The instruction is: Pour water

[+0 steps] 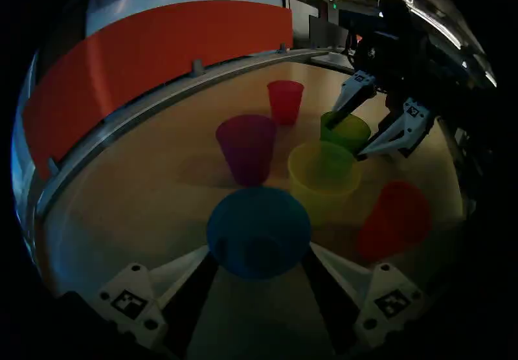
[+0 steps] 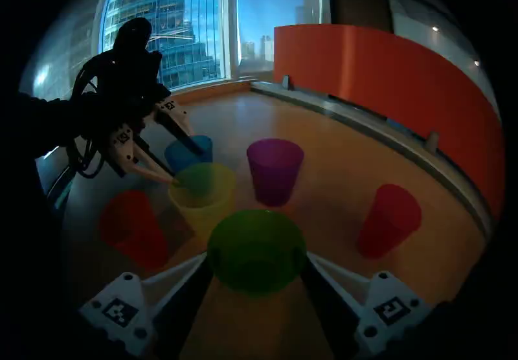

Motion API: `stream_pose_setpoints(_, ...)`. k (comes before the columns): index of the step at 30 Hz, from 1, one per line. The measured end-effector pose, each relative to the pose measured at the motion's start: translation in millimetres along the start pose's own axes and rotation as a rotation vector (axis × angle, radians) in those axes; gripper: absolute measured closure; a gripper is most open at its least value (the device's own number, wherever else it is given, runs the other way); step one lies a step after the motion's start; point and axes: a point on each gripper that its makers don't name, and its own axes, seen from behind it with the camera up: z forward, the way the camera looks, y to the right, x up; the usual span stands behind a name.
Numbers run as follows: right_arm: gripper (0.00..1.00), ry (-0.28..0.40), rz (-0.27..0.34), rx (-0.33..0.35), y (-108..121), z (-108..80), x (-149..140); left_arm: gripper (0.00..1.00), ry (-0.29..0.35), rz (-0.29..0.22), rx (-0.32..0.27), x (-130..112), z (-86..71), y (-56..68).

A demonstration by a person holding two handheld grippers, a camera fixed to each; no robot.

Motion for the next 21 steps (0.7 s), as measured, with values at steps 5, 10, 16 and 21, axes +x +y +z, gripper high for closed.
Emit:
stream_pose_setpoints(5,0.08,-0.002,0.01,0.002,-1.6,-0.5,-0.2,0.15,-0.001,0.003,0.003,-0.2,-0.8,-0.4)
stream_pose_setpoints(10,0.0,-0.002,0.022,0.005,-3.5,-0.3,-1.1,0.15,-0.001,0.005,0.004,-0.7,-1.4,-1.0)
stream_pose_setpoints(16,0.0,-0.007,0.028,-0.001,-3.3,-0.9,-4.0,0.15,-0.01,0.009,-0.004,-3.3,-2.5,2.0)
stream_pose_setpoints(21,0.0,-0.011,0.035,0.001,-4.9,-3.4,-7.0,0.15,-0.022,0.003,-0.006,-7.1,-3.3,2.6)
